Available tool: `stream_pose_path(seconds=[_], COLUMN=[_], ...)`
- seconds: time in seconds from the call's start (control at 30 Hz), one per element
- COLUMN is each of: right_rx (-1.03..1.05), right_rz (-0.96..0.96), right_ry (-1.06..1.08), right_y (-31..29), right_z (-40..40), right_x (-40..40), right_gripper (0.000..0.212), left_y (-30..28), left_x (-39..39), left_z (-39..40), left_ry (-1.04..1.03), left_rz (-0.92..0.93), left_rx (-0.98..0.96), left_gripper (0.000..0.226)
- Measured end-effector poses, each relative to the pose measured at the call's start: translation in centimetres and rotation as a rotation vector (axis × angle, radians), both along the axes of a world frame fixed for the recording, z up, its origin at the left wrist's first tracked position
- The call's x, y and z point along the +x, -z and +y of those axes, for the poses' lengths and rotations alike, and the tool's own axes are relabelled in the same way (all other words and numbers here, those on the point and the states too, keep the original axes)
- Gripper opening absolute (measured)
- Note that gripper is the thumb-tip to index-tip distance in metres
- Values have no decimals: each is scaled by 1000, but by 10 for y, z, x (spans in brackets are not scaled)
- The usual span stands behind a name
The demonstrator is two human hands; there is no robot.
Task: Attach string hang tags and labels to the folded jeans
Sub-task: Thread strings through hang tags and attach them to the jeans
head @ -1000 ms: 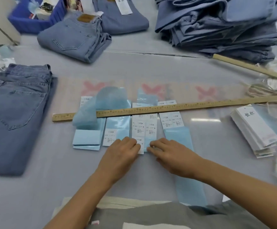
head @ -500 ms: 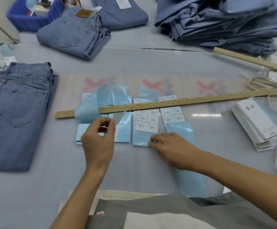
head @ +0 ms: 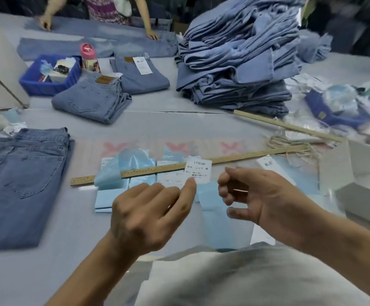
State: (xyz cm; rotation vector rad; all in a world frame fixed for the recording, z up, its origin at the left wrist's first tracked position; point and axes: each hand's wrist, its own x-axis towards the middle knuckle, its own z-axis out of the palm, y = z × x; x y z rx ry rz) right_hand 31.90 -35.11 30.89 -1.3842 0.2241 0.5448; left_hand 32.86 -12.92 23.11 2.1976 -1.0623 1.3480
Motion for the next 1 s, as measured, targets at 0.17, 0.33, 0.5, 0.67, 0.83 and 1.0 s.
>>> stream_pose_path(seconds=[0.17, 0.33, 0.5, 0.67, 0.83, 1.0], right_rx=[-28, -12, -69, -43, -48, -49], right_rz=[7, -37, -121, -237, -216, -239], right_ry=[143, 229, 473, 865, 987, 1013], right_y=[-19, -20, -13, -5, 31, 67], right_z=[-17, -60, -132, -234, -263, -267], right_x=[-45, -76, -95, -119, -129, -132], right_gripper=[22, 16, 12, 9, 35, 27], left_y=[-28, -43, -39, -15, 53, 111], left_x=[-23, -42, -41, 17, 87, 123], left_z=[-38, -76, -136, -251, -366, -426], left_ry=[101, 189, 315, 101, 7, -55], left_rz=[-14, -7, 28, 296, 791, 759], left_rx=[140, 238, 180, 233, 811, 937], left_gripper=[22, 27, 33, 7, 22, 37])
